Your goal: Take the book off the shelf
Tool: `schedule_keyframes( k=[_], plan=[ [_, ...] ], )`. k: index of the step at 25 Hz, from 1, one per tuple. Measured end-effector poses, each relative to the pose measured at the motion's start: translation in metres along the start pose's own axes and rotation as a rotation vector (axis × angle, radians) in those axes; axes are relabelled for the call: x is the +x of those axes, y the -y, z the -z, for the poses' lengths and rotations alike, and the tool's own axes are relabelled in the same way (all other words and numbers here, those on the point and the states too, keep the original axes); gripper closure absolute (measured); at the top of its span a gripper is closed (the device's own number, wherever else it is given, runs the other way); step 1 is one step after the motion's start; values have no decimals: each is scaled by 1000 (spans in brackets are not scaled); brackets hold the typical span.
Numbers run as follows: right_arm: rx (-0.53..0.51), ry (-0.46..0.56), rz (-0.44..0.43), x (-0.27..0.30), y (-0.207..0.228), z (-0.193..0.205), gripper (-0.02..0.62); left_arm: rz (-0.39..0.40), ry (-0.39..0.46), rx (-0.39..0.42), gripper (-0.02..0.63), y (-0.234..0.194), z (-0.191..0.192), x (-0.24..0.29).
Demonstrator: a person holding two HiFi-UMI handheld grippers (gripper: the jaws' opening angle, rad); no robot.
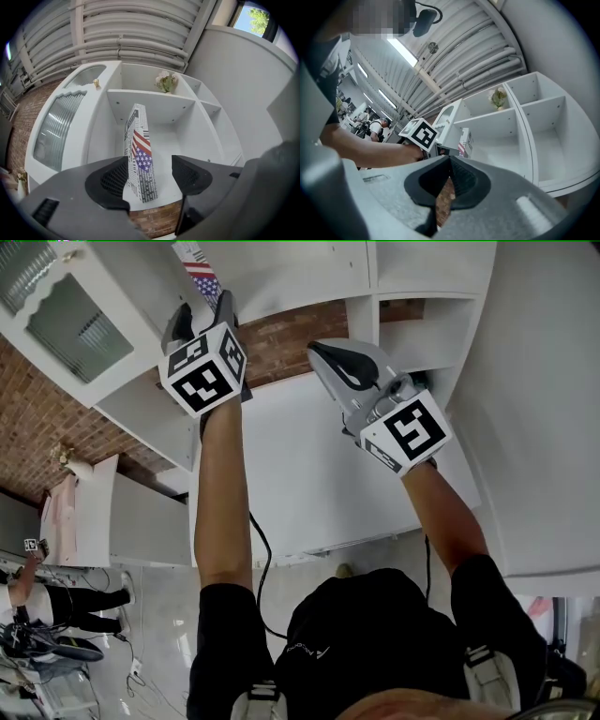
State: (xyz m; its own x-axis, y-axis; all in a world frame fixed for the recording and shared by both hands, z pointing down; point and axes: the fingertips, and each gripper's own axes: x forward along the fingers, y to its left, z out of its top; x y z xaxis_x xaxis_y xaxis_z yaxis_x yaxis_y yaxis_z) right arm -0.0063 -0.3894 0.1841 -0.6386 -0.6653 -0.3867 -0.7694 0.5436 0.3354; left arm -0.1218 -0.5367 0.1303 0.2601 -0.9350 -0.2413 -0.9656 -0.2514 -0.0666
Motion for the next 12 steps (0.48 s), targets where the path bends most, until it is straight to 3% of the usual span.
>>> schedule_keyframes(
  k=[4,12],
  plan=[
    [-10,7,-17,11,6,6,595,-46,-31,29,266,-7,6,32],
    [9,31,-79,16,30,13,594,-130,-104,51,255,-17,13,87]
  ],
)
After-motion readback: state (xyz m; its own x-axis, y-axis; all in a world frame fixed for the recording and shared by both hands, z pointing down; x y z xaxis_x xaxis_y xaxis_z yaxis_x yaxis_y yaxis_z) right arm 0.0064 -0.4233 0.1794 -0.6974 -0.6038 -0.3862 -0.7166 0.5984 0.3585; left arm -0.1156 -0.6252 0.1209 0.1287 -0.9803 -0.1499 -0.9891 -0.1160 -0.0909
